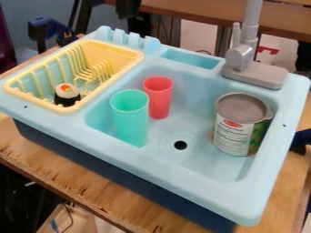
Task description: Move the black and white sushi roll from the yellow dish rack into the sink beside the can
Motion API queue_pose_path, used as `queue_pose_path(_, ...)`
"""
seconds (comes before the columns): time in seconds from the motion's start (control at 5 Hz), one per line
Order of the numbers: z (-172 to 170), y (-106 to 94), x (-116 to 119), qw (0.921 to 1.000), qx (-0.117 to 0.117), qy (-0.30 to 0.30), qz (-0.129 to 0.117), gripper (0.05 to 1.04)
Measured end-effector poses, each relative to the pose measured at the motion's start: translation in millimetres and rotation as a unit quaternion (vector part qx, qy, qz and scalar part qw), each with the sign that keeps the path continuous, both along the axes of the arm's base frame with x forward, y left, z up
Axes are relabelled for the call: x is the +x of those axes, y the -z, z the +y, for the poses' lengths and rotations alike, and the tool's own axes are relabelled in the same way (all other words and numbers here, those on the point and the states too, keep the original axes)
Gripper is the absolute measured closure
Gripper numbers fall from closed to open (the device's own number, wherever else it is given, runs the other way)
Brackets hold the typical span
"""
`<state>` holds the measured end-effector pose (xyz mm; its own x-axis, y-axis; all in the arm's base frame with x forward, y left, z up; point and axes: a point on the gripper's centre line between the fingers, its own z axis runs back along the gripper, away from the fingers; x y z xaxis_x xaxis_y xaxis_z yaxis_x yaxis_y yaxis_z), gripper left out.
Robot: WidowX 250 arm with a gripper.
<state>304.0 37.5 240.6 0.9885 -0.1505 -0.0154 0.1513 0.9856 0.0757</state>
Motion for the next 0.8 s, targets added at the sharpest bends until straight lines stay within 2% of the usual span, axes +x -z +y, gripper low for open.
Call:
queue_pose_path(0.2,0,9.1,-1,0.9999,-0.001,0.000,0.017,0.081)
queue_pose_path(0.4,7,22.7,-17,0.9987,0.023,0.005,0.045,0.080)
queue_pose_path(0.6,24,18.9,-43,0.9983,0.033,-0.029,0.038,0.080)
queue_pose_path(0.8,34,31.9,-51,0.9973,0.036,-0.053,0.034,0.081)
